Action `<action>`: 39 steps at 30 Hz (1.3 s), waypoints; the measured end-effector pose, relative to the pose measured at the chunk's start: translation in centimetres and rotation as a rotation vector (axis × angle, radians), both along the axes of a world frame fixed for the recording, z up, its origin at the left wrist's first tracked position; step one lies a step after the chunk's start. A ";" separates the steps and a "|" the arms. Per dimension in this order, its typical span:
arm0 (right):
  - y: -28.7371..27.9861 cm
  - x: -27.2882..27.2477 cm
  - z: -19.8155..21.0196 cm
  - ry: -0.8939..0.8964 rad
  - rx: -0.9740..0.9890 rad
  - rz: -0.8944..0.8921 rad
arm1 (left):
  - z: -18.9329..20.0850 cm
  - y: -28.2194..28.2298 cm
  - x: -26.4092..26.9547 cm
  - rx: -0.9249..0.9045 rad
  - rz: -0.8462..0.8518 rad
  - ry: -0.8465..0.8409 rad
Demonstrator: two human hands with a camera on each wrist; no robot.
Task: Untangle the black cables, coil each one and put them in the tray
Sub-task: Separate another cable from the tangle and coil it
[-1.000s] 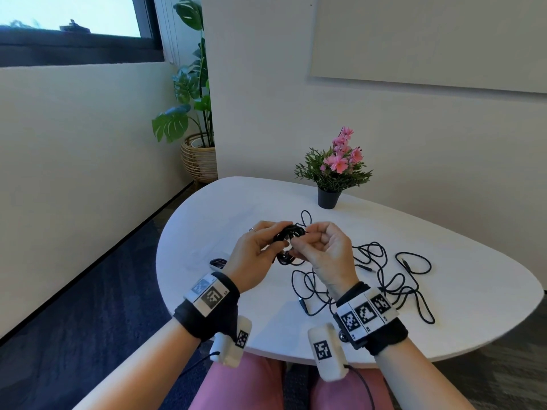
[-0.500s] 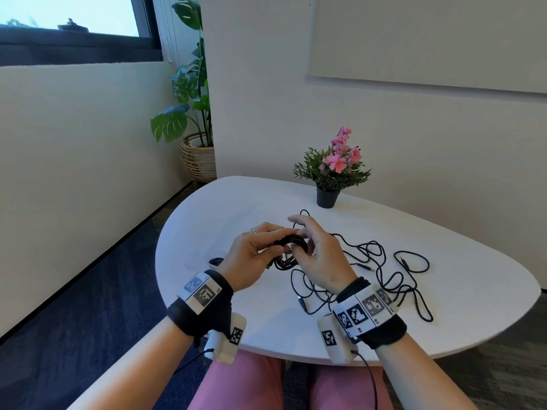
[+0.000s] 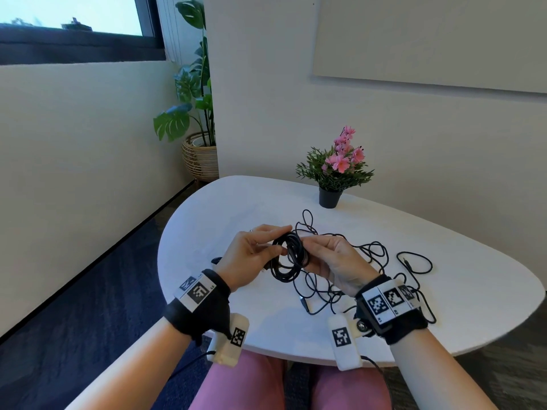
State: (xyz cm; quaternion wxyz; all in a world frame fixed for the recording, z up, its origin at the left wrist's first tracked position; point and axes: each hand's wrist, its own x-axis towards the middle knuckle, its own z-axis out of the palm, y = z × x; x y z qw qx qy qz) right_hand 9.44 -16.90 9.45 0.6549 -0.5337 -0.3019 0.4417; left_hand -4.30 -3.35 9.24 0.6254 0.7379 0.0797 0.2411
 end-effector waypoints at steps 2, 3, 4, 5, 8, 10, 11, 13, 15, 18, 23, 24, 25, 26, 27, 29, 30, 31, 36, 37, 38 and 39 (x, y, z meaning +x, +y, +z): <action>0.3 -0.1 -0.1 0.024 -0.020 -0.003 | -0.1 -0.2 0.0 0.004 -0.006 0.006; 0.4 -0.1 -0.2 0.040 -0.031 -0.008 | -0.1 -0.3 0.0 -0.001 -0.003 0.003; 0.5 -0.1 -0.2 0.050 -0.045 -0.013 | -0.1 -0.4 0.0 -0.008 0.002 -0.001; 0.5 -0.1 -0.3 0.058 -0.059 -0.020 | -0.1 -0.4 0.0 -0.011 0.009 -0.004; 0.6 -0.2 -0.3 0.076 -0.078 -0.031 | -0.1 -0.5 0.1 -0.029 0.029 -0.002; 0.4 -0.1 0.0 0.112 -0.052 -0.060 | 0.0 -0.4 0.1 -0.059 0.043 0.008; 0.2 -0.2 0.3 0.105 -0.037 -0.089 | 0.0 -0.3 0.2 -0.071 0.051 0.018; -0.1 -0.6 0.6 -0.070 -0.022 -0.153 | 0.0 -0.3 0.2 -0.082 0.068 0.039; -0.2 -1.3 0.5 -0.317 -0.016 -0.206 | -0.1 -0.5 0.3 -0.081 0.079 0.053; -0.2 -2.1 0.4 -0.376 -0.010 -0.295 | -0.1 -0.7 0.5 -0.073 0.096 0.068; -0.8 -2.6 0.4 -0.241 0.105 -0.237 | -0.1 -0.4 0.6 -0.096 0.164 0.077; -0.8 -2.7 0.1 -0.292 0.123 -0.243 | -0.1 -0.4 0.6 -0.101 0.175 0.077; -0.8 -2.8 -0.2 -0.368 0.130 -0.253 | -0.1 -0.4 0.6 -0.105 0.183 0.078; -0.7 -2.8 -0.5 -0.471 0.121 -0.261 | 0.0 -0.4 0.6 -0.105 0.189 0.079; -0.7 -2.8 -0.8 -0.587 0.101 -0.267 | 0.0 -0.4 0.6 -0.106 0.193 0.079; -0.7 -2.6 -1.2 -0.778 0.046 -0.267 | 0.0 -0.5 0.6 -0.123 0.200 0.076; -0.7 -2.4 -1.2 -0.847 0.012 -0.262 | 0.0 -0.5 0.6 -0.133 0.207 0.075; -0.8 -2.2 -1.3 -0.940 -0.031 -0.263 | 0.1 -0.4 0.6 -0.137 0.213 0.073; -1.4 -1.4 -0.2 -1.419 -0.324 -0.175 | 0.0 -0.2 0.5 -0.036 0.188 0.096; -1.3 -1.5 0.3 -1.458 -0.386 -0.143 | -0.2 -0.2 0.6 -0.003 0.182 0.108; -1.2 -1.7 0.9 -1.495 -0.447 -0.119 | -0.4 -0.3 0.8 0.024 0.178 0.118; -1.1 -1.8 1.4 -1.525 -0.501 -0.099 | -0.6 -0.4 0.9 0.046 0.176 0.124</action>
